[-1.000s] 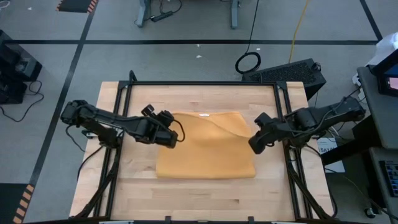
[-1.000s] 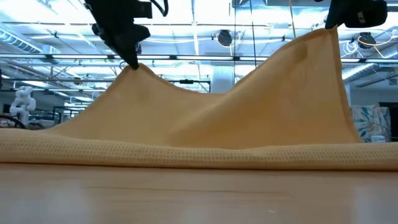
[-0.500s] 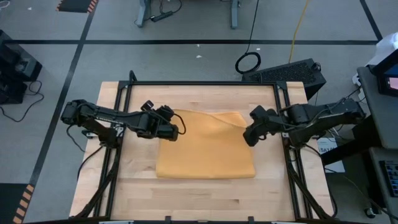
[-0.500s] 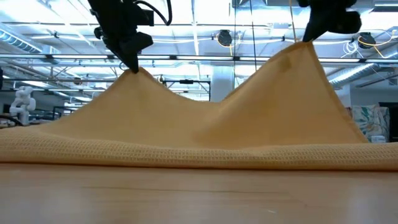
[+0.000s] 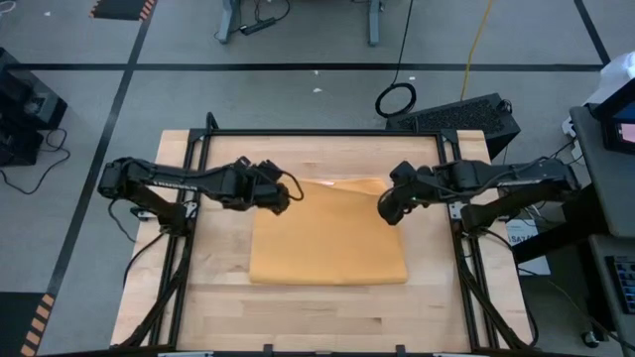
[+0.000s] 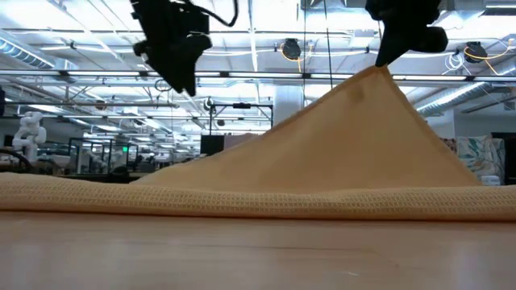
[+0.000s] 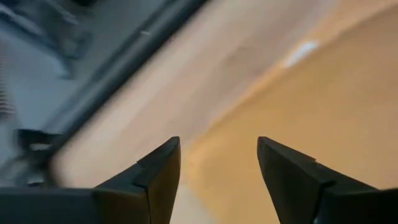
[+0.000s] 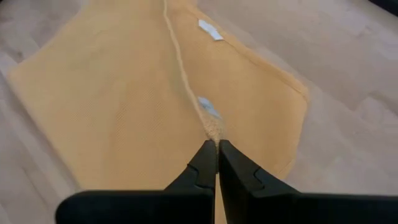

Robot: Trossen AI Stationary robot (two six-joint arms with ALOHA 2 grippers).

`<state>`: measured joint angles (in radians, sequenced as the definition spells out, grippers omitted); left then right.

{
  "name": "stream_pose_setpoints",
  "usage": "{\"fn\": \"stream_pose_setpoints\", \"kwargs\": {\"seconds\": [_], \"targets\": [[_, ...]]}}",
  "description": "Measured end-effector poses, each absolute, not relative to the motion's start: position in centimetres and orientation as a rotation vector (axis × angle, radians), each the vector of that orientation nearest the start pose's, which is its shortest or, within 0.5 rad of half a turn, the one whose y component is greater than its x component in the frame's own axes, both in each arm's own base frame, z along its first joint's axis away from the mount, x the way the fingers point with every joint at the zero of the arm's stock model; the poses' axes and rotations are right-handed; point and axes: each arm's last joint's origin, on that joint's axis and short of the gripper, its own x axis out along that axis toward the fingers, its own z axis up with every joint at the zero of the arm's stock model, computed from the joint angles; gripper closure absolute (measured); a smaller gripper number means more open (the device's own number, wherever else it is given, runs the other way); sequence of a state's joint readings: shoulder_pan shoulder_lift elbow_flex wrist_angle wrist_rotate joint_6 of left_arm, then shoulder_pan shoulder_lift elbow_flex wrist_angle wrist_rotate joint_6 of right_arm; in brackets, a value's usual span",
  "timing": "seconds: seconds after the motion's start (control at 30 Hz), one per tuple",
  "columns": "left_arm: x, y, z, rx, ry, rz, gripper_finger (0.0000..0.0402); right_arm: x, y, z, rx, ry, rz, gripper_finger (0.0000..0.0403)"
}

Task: Roll towel
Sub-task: Fold the yellow towel

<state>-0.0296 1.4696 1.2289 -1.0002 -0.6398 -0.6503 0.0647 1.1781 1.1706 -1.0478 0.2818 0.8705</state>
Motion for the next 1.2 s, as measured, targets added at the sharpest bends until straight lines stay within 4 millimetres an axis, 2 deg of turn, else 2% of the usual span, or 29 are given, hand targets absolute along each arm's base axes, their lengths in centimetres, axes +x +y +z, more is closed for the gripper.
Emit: {"fn": "stream_pose_setpoints", "kwargs": {"seconds": [0.1,0.2,0.33,0.4,0.6,0.77,0.87,1.03,1.2], "targets": [[28.7,1.5,29.0,-0.274,0.878,0.791,0.0189,21.2,0.2,32.3,0.618,0.871,-0.638,0.0403],[30.2,2.4,30.6,-0.383,0.718,0.710,0.0200,21.2,0.0,32.2,0.631,0.880,-0.626,0.0403],[32.1,3.9,32.6,-0.455,0.501,0.520,0.0209,21.4,-0.2,32.3,0.634,0.867,-0.616,0.0403],[33.2,4.8,32.4,-0.451,0.471,0.445,0.0208,21.4,-0.3,32.4,0.637,0.859,-0.616,0.0403],[35.2,6.5,29.8,-0.294,0.564,0.173,0.0164,21.6,-0.3,32.5,0.592,0.858,-0.577,0.0403],[37.8,6.9,28.4,-0.096,0.456,-0.021,0.0128,21.6,-0.3,32.5,0.582,0.857,-0.570,0.0403],[39.3,6.9,27.5,-0.078,0.381,-0.104,0.0126,21.6,-0.3,32.5,0.582,0.856,-0.569,0.0403],[41.2,7.3,24.3,-0.042,0.414,-0.129,0.0136,21.6,-0.3,32.5,0.579,0.856,-0.567,0.0403],[43.0,7.6,23.5,-0.006,0.383,-0.134,0.0172,21.6,-0.3,32.5,0.575,0.858,-0.565,0.0403]]}}
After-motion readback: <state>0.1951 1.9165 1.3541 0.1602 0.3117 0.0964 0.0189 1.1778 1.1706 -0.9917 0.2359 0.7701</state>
